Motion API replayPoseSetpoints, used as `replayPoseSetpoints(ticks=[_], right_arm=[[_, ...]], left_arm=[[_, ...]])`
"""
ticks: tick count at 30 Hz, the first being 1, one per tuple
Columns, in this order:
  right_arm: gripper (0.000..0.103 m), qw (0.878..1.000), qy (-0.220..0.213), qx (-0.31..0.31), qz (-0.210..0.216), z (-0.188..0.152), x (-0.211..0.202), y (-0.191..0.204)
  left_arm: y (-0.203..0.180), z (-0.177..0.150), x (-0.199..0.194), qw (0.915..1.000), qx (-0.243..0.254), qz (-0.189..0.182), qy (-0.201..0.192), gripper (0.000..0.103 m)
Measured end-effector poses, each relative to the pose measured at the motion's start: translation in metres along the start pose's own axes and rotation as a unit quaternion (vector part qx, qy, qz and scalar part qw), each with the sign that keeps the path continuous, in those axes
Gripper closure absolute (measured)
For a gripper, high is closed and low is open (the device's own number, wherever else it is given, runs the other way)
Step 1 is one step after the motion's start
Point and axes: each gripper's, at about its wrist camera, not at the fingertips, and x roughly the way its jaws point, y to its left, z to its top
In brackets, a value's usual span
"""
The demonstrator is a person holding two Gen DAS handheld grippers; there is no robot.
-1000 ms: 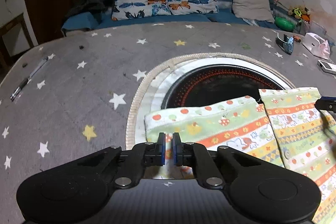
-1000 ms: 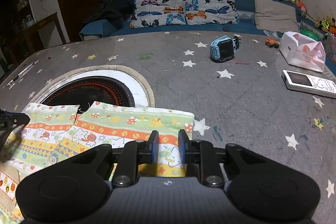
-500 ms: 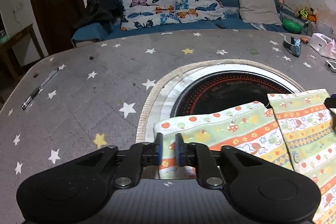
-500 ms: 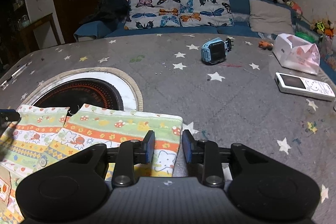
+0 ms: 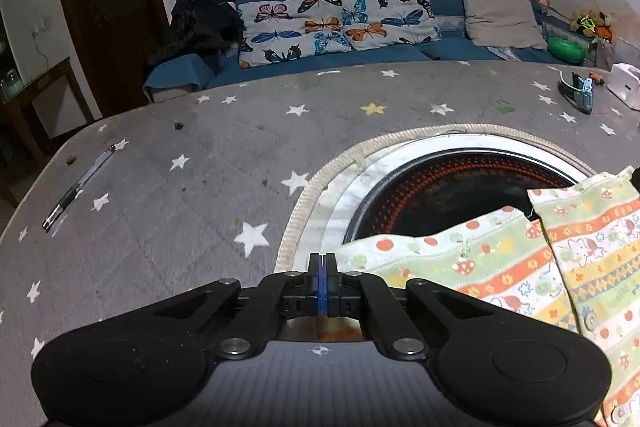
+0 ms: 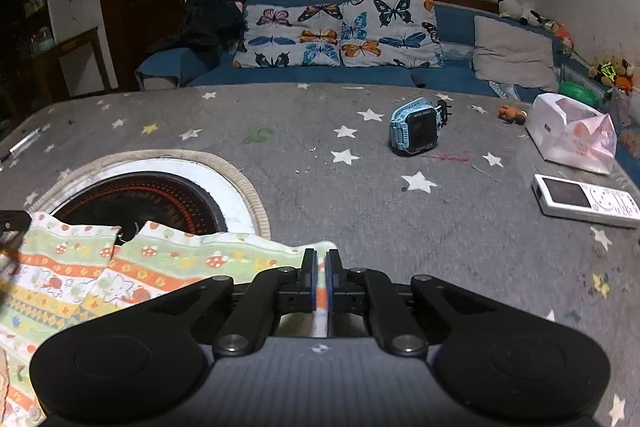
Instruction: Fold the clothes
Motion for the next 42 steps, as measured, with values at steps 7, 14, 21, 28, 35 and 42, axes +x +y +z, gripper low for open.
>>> replayPoseSetpoints(ticks=[7, 14, 21, 28, 35, 42], right_arm=[[0.092, 1.000, -0.006, -0.018, 0.025, 0.000, -0.029, 0.005], [0.073, 0.994, -0.002, -0.078, 0.072, -0.031, -0.077, 0.037], [0.064, 0.990, 0.015, -0.095, 0.101, -0.074, -0.107, 0.059], [0.058, 0.991, 0.026, -0.085, 0.103, -0.102, -0.119, 0.068], [0.054, 0.992, 0.026, -0.073, 0.100, -0.113, -0.123, 0.072], [0.053, 0.993, 0.024, -0.074, 0.094, -0.114, -0.123, 0.076]], left_arm=[[0.020, -0.012, -0.040, 0.9994, -0.020, -0.027, -0.007, 0.099], [0.042, -0.056, -0.104, 0.9989, -0.019, -0.037, -0.020, 0.083], [0.052, -0.111, -0.143, 0.9992, -0.019, -0.034, -0.009, 0.063], [0.034, -0.130, -0.140, 0.9988, 0.022, -0.043, -0.007, 0.063], [0.042, -0.132, -0.140, 0.9991, 0.008, -0.037, -0.018, 0.099], [0.076, -0.138, -0.159, 0.9971, -0.061, 0.007, -0.045, 0.101]])
